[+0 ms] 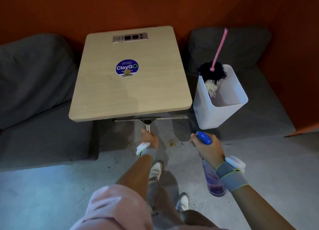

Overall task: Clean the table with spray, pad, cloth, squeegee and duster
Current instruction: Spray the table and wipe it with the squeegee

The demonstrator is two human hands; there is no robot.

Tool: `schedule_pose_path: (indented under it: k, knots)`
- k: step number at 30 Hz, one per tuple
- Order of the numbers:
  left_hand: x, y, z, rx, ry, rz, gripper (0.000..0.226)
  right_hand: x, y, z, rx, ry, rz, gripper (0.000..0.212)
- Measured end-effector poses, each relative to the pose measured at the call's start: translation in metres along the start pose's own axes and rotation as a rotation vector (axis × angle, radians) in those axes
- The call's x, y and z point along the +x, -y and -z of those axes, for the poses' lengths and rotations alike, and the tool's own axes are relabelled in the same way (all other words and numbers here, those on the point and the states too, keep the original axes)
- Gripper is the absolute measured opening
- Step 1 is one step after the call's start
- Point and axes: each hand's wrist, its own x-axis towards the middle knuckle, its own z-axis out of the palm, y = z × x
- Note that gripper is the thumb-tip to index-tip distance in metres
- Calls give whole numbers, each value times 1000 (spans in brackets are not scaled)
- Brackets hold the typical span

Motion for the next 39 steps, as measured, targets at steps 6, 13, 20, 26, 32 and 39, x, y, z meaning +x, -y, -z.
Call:
schedule_pose_path:
  k: [6, 13, 20, 26, 32, 39]
  knots:
    - [-32, 36, -27, -102, -33, -79, 24, 1, -1, 1, -15, 9, 31, 32]
    - [-34, 25, -17, -195, -109, -123, 25, -1, -5, -4, -38, 12, 32, 28]
    - [-22, 17, -12, -199, -120, -131, 25, -2, -7, -6, -26, 4, 25, 30]
    - [-18, 11, -7, -206, -135, -126, 25, 0, -6, -5, -2, 10, 18, 28]
    - [-17, 8, -9, -169, -122, -95, 26, -1, -6, -5, 12, 28, -4, 27]
    - [4, -21, 3, -24, 11, 70, 55, -3, -6, -2, -1, 18, -10, 30]
